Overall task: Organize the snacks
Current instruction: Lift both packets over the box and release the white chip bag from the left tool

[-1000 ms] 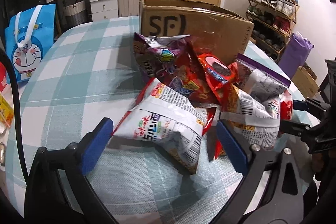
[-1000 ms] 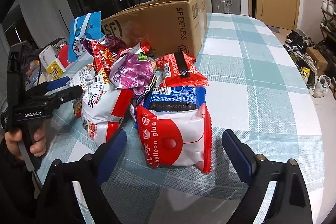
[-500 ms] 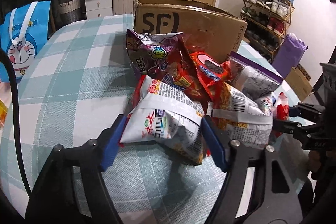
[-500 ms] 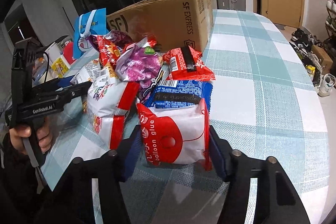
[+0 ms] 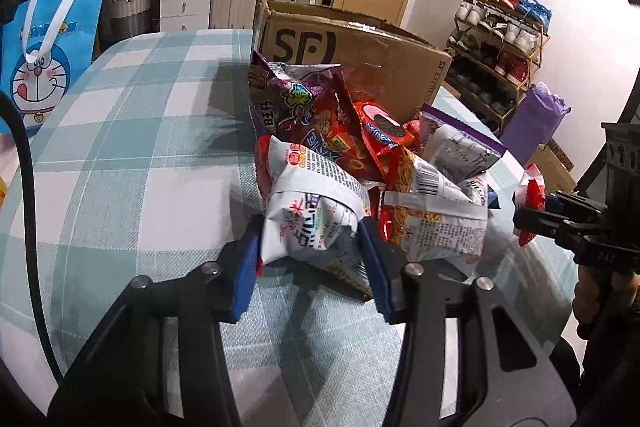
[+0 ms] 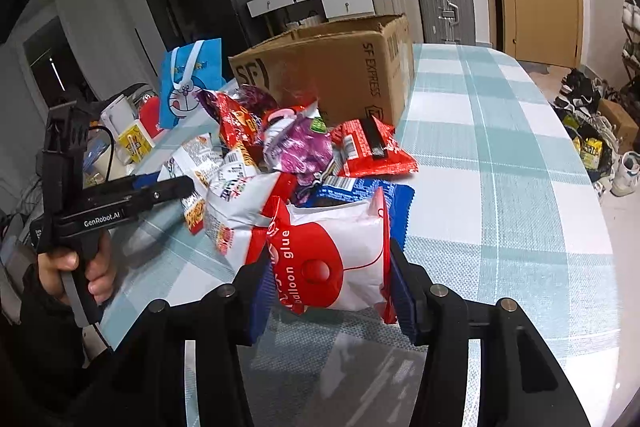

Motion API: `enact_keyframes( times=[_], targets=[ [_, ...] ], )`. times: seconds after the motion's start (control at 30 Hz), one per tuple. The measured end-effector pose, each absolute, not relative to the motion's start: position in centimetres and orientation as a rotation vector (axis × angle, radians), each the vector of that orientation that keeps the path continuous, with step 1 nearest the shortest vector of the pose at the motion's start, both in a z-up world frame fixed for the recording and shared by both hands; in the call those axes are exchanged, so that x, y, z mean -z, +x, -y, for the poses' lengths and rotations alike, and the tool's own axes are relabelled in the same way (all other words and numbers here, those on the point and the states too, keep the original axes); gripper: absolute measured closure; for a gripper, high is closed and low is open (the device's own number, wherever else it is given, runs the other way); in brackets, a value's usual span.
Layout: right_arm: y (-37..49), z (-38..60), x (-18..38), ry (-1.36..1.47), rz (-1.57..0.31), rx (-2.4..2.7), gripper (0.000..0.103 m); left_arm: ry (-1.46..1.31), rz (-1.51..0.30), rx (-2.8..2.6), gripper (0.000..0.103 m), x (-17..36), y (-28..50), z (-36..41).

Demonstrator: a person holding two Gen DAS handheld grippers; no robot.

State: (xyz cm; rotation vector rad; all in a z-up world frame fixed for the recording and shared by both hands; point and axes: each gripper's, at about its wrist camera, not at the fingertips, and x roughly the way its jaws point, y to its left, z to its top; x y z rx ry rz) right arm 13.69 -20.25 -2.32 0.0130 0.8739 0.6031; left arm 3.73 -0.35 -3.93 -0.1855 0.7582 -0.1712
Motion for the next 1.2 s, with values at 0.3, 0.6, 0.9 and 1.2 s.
enact_keyframes(
  times=[0.3,0.6,0.9,1.2],
  targets=[
    [13.2,20.2,1.6,0.013,-0.856,-0.616,0.052,-0.25,-0.784,0.169,0.055,3.8,2.3,-0.8],
    [13.0,20.2,1.7,0.015,-0.847,-0.63,0.052,-0.227,-0.847,0.144,0.033,4.9,5.3,0.0],
    [13.3,20.6,1.2,0.029,-0.828,-0.629,0.052,-0.209,-0.803,0.178,0.049,4.5,5.1,0.9],
    [14.4,20.6,-1.0,0.034,-0.755,-0.632,0.052,-0.239,-0.661,0.148,0.049,0.4,2.5,-0.5]
  ],
)
